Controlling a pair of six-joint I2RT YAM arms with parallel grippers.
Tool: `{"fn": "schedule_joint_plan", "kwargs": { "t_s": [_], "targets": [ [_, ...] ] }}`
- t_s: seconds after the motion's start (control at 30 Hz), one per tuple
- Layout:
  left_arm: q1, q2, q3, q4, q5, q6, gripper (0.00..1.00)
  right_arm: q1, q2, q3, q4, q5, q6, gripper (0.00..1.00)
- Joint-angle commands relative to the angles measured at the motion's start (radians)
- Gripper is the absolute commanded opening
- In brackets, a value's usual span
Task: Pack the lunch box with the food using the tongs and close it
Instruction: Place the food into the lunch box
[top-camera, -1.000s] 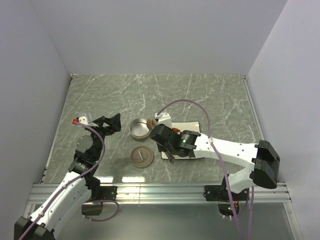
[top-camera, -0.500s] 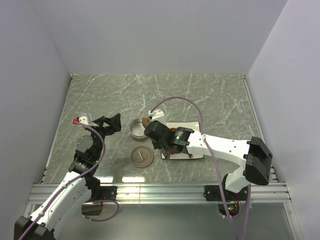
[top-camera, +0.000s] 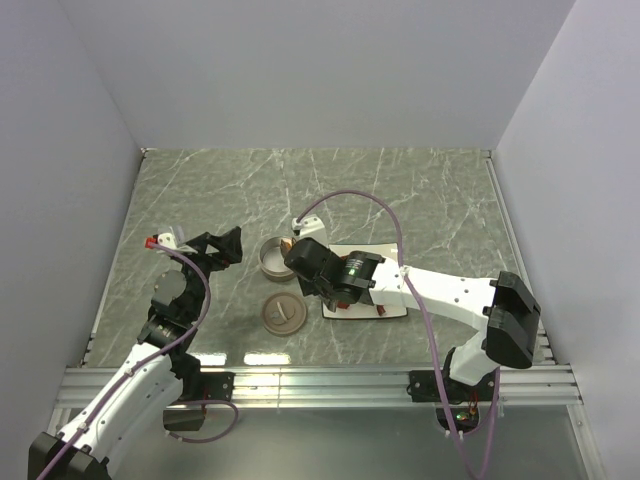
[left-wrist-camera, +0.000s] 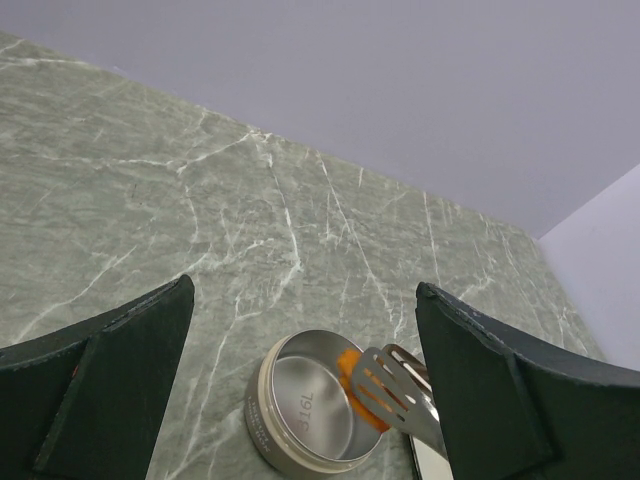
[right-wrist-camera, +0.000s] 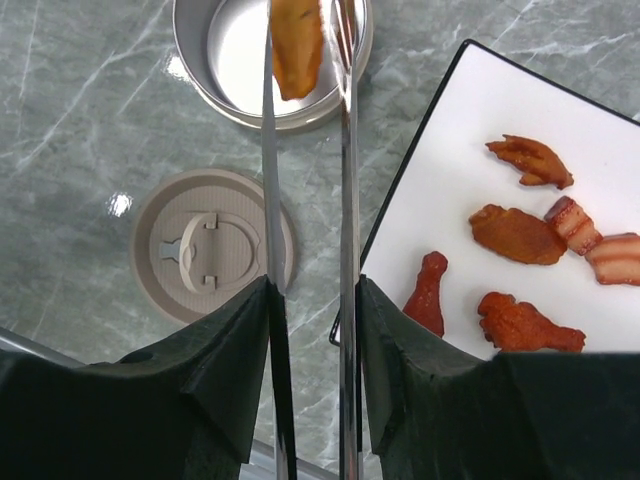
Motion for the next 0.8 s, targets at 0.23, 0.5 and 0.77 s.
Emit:
{"fn": "schedule_joint_plan", "kwargs": {
  "t_s": [0.23, 0.5, 0.77],
  "targets": [
    [-0.003, 0.003, -0.006, 0.030, 0.004, -0.004, 1.00, -0.010, -0.007, 0.051, 0.023, 0.037, -0.014, 0.47],
    [-0.003, 0.003, -0.006, 0.031, 0.004, -0.004, 1.00, -0.010, -0.067, 0.022, -0.010, 0.091, 0.009, 0.47],
    [-0.003, 0.013, -0.003, 0.034, 0.006, -0.004, 0.99, -0.001, -0.275, -0.108, -0.083, 0.131, 0.107, 0.47]
  ]
}}
